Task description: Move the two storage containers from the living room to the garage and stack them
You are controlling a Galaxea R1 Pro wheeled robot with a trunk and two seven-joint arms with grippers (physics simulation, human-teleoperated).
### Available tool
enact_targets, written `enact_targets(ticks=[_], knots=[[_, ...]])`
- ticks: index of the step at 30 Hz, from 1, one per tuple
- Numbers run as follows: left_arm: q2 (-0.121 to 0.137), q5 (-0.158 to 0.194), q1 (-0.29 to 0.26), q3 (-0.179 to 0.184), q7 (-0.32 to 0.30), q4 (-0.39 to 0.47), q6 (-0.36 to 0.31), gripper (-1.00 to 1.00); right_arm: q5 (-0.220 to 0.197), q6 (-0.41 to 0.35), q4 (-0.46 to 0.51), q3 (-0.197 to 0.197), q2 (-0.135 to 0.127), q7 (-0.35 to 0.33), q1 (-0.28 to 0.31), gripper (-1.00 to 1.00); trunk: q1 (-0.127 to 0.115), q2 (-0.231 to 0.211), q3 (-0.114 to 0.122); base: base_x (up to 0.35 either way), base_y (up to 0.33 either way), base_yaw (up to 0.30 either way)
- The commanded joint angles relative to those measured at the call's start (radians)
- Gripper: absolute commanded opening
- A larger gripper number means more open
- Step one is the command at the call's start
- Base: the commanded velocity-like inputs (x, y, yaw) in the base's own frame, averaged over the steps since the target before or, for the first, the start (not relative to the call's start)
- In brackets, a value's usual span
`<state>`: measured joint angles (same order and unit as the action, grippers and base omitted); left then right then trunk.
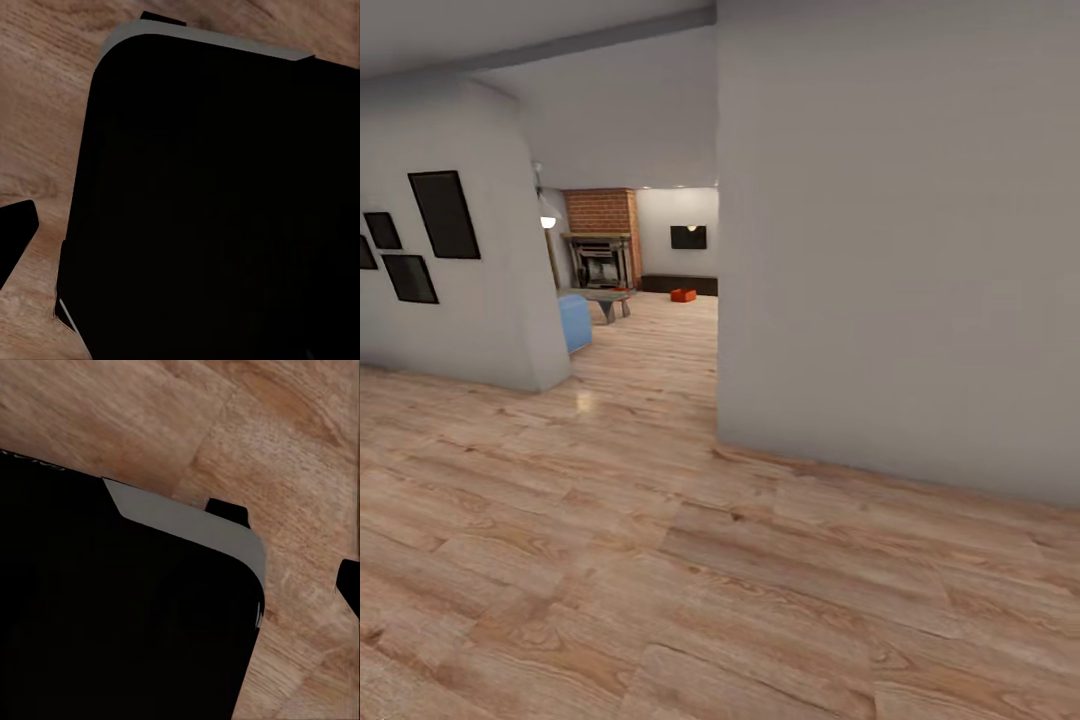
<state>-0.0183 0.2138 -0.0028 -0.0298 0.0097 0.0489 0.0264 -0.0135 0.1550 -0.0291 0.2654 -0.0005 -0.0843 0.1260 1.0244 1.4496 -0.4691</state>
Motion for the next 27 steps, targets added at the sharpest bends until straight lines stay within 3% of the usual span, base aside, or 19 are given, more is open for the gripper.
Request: enact_targets(ticks=[1,27], knots=[[-0.001,0.004,0.000,-0.002,0.001,0.000,0.000,1.00,-0.001,0.006,-0.003,0.002,0.000,-0.003,0.001,1.00,0.001,0.000,-0.001,0.336,0.000,0.225],[-0.003,0.004,0.000,-0.002,0.001,0.000,0.006,1.00,0.002,0.008,-0.003,0.003,0.000,-0.003,0.001,1.00,0.001,0.000,-0.001,0.336,0.000,0.025]])
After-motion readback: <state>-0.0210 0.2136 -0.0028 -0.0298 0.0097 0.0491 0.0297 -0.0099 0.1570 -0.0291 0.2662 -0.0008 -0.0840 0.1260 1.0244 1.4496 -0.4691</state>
